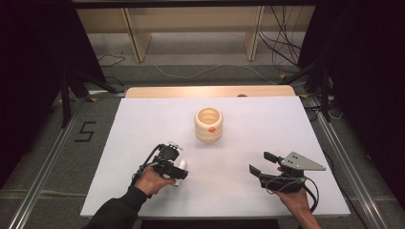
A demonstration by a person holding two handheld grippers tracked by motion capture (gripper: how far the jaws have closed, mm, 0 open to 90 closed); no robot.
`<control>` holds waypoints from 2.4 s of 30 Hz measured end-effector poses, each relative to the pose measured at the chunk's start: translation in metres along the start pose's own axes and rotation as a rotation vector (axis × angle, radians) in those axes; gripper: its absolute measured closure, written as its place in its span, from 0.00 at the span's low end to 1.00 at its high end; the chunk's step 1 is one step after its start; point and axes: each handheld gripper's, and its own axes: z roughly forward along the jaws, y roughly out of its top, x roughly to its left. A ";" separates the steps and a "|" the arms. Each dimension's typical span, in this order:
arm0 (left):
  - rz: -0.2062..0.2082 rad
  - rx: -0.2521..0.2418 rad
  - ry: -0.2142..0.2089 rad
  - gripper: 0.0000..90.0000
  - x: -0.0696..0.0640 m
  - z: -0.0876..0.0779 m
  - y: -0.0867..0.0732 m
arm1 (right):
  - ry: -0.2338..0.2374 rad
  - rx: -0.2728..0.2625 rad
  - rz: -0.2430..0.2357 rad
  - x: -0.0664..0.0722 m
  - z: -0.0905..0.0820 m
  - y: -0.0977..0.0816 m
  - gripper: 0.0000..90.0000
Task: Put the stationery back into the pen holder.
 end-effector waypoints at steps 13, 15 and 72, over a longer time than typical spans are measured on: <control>0.000 0.019 0.019 0.51 -0.003 0.009 -0.001 | 0.004 0.006 -0.005 0.001 0.004 0.001 0.29; 0.005 0.016 0.015 0.54 -0.003 0.008 -0.001 | 0.005 0.007 -0.006 0.001 0.004 0.001 0.30; 0.198 0.037 -0.011 0.77 0.006 0.001 0.016 | -0.002 0.010 -0.017 0.003 0.006 0.001 0.30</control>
